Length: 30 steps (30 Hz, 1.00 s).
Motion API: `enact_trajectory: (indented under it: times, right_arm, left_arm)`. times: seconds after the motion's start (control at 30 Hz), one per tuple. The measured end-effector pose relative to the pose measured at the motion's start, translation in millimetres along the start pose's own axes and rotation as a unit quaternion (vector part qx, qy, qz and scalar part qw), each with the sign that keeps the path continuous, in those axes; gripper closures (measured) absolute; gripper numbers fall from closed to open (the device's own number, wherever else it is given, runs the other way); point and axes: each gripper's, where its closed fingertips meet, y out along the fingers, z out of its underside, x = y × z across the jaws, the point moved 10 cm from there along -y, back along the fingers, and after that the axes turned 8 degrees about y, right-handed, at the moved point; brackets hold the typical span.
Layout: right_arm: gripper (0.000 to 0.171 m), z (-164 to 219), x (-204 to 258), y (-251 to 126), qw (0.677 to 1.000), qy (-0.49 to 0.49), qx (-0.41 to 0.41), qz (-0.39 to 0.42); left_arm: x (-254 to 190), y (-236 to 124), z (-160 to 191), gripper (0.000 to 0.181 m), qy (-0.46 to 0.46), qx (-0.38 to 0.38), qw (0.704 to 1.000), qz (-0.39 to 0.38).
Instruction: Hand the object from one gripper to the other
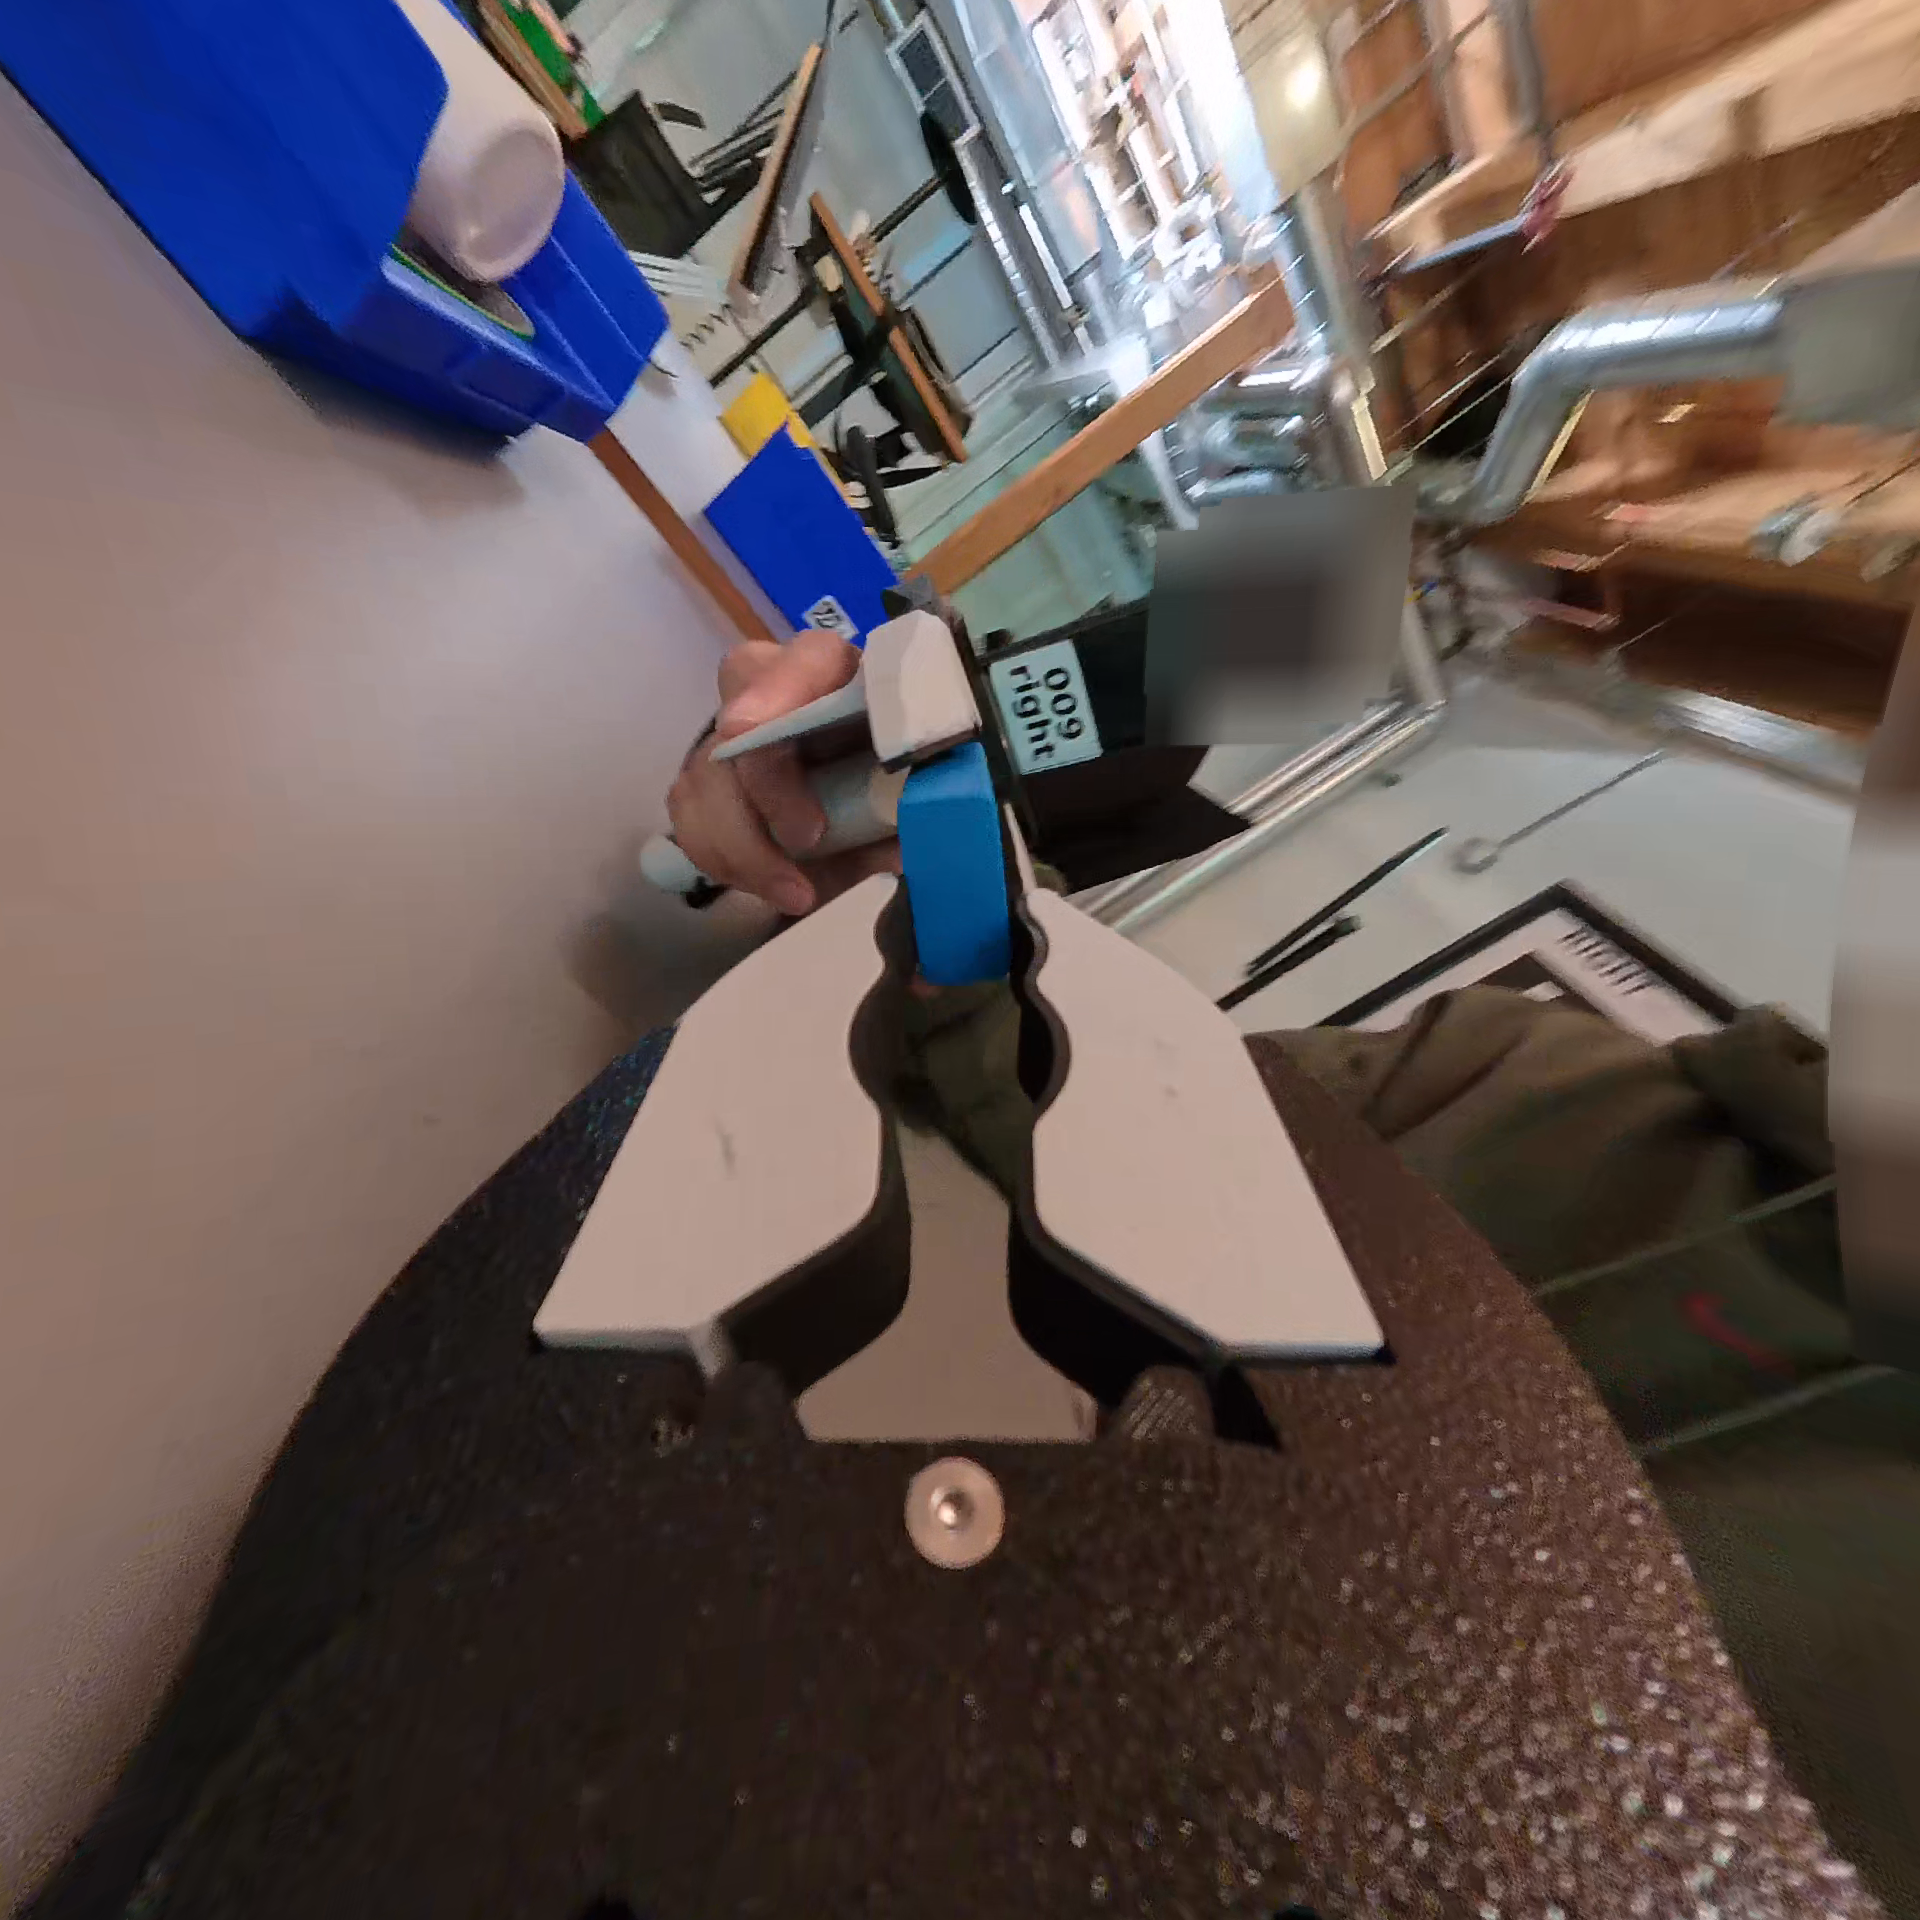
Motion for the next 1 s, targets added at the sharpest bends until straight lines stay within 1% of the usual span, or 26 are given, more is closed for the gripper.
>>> enact_trajectory:
  times: [0.07, 0.13, 0.17, 0.23, 0.33, 0.4, 0.43, 0.47, 0.6, 0.67, 0.73, 0.8, 0.83, 0.87, 0.93, 1.0]
  right_arm:
    - [0.126, -0.6, -3.0, -0.8, 0.999, 0.054, -0.002, 0.005]
    - [0.116, -1.4, -11.1, -3.5, 0.987, 0.158, -0.031, 0.002]
    - [0.116, -1.4, -15.7, -5.1, 0.976, 0.211, -0.049, -0.004]
    - [0.121, 0.7, -20.5, -6.5, 0.955, 0.283, -0.08, -0.028]
    - [0.127, 2.1, -19.1, -3.0, 0.935, 0.332, -0.113, -0.055]
    - [0.146, 2.0, -16.8, 1.5, 0.932, 0.338, -0.111, -0.067]
    - [0.147, 2.1, -15.4, 3.5, 0.932, 0.339, -0.111, -0.067]
    - [0.155, 1.4, -13.9, 4.4, 0.932, 0.334, -0.115, -0.077]
    - [0.155, -3.6, -15.2, 1.9, 0.95, 0.288, -0.097, -0.074]
    - [0.156, -6.4, -16.0, -1.4, 0.963, 0.25, -0.091, -0.039]
    - [0.155, -9.6, -18.1, -6.4, 0.978, 0.197, -0.071, 0.024]
    - [0.156, -13.4, -17.4, -10.3, 0.988, 0.116, -0.035, 0.093]
    - [0.155, -14.8, -16.3, -10.7, 0.989, 0.077, -0.014, 0.128]
    - [0.155, -16.3, -14.4, -9.7, 0.987, 0.04, 0.003, 0.158]
    - [0.155, -17.0, -9.4, -4.2, 0.981, -0.011, 0.029, 0.192]
    - [0.155, -14.4, -4.0, 4.1, 0.976, -0.053, 0.059, 0.204]
  left_arm:
    - [-4.6, -4.4, -4.2, 0.165, 0.071, -0.008, 0.997, -0.029]
    - [-9.3, -12.0, -9.0, 0.165, 0.153, -0.022, 0.986, -0.069]
    - [-11.8, -15.6, -11.3, 0.165, 0.179, -0.028, 0.98, -0.079]
    - [-15.9, -19.8, -14.8, 0.165, 0.202, -0.041, 0.976, -0.075]
    - [-17.6, -21.0, -14.7, 0.165, 0.237, -0.056, 0.967, -0.07]
    - [-20.3, -19.2, -14.0, 0.165, 0.259, -0.054, 0.962, -0.064]
    - [-21.5, -18.1, -13.5, 0.165, 0.271, -0.051, 0.959, -0.064]
    - [-22.2, -18.2, -13.7, 0.165, 0.282, -0.051, 0.956, -0.068]
    - [-22.5, -16.7, -13.4, 0.165, 0.282, -0.031, 0.956, -0.079]
    - [-20.6, -15.5, -15.5, 0.159, 0.259, -0.043, 0.958, -0.112]
    - [-19.9, -16.1, -20.0, 0.131, 0.244, -0.064, 0.954, -0.164]
    - [-21.9, -15.4, -24.1, 0.12, 0.242, -0.06, 0.942, -0.226]
    - [-23.8, -12.4, -25.0, 0.109, 0.241, -0.043, 0.936, -0.254]
    - [-25.5, -7.8, -25.7, 0.101, 0.238, -0.016, 0.929, -0.284]
    - [-28.9, 4.5, -24.6, 0.083, 0.234, 0.04, 0.914, -0.33]
    - [-32.6, 15.3, -22.2, 0.084, 0.241, 0.064, 0.897, -0.365]
